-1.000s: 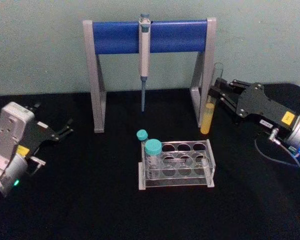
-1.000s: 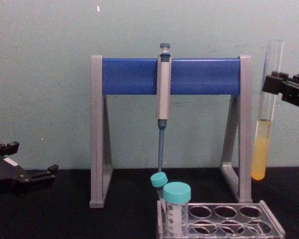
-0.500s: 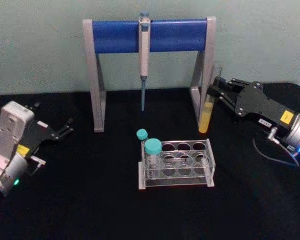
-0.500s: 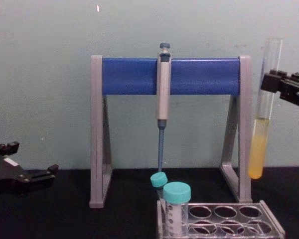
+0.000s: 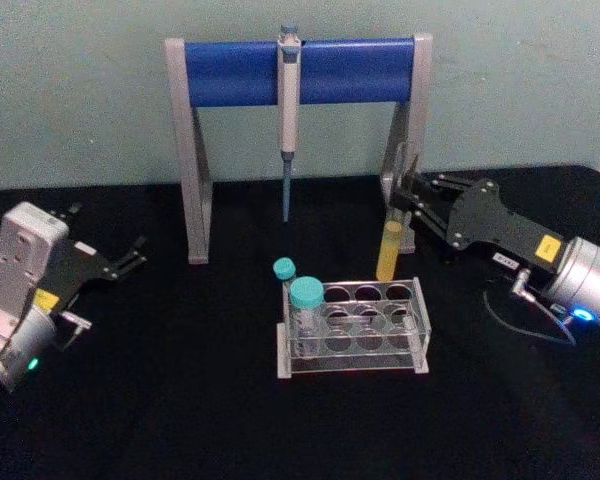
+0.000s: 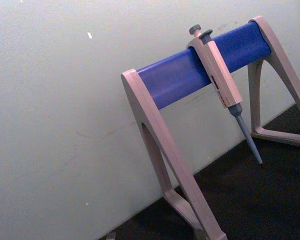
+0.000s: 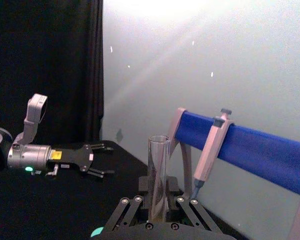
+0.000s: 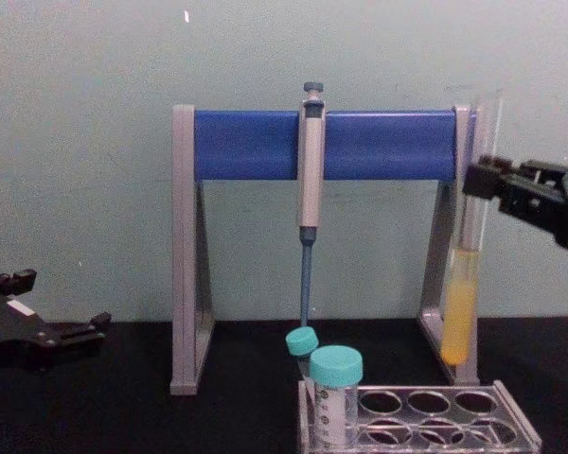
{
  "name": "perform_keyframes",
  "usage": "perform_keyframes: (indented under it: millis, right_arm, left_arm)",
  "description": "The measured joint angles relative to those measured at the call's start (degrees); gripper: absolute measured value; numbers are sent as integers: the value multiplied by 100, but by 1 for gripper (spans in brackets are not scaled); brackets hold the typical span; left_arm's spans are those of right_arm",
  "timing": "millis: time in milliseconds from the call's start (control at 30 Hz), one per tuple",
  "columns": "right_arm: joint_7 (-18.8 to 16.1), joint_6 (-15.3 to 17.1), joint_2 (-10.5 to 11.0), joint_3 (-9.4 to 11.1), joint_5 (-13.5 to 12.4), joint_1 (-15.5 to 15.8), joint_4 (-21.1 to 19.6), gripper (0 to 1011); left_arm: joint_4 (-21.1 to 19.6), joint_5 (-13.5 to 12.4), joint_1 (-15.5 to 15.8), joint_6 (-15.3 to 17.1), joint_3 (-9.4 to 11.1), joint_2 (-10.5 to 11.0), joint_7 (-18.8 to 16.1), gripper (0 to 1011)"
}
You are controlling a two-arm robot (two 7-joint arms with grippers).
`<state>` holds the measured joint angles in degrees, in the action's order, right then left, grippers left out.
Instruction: Pick up the test tube from the test tube rack, shake it, then place it back into the test tube rack.
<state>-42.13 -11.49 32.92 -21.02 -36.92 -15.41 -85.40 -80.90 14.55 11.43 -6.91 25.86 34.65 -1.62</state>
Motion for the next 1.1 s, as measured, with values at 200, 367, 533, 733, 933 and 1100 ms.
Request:
perform_keyframes:
  millis: [200,367,533,733,933,1100]
  right_arm:
    - [-28,19,-90,-129,62,-76,202,220]
    - [-49,46,-180,-227,94,-155,397,220]
    - [-62,53,-236,-277,111,-209,521,220]
    - [-48,76,-297,-348,184,-267,671,220]
    - [-28,94,-343,-403,260,-304,795,218]
    - [-12,104,-370,-428,300,-329,874,218]
  left_arm:
    - [0,0,0,0,0,0,0,1001]
    - [0,0,0,0,0,0,0,1001]
    - [0,0,0,0,0,0,0,1001]
    - [0,0,0,0,0,0,0,1001]
    - [0,0,0,0,0,0,0,1001]
    - [0,0,0,0,0,0,0,1002]
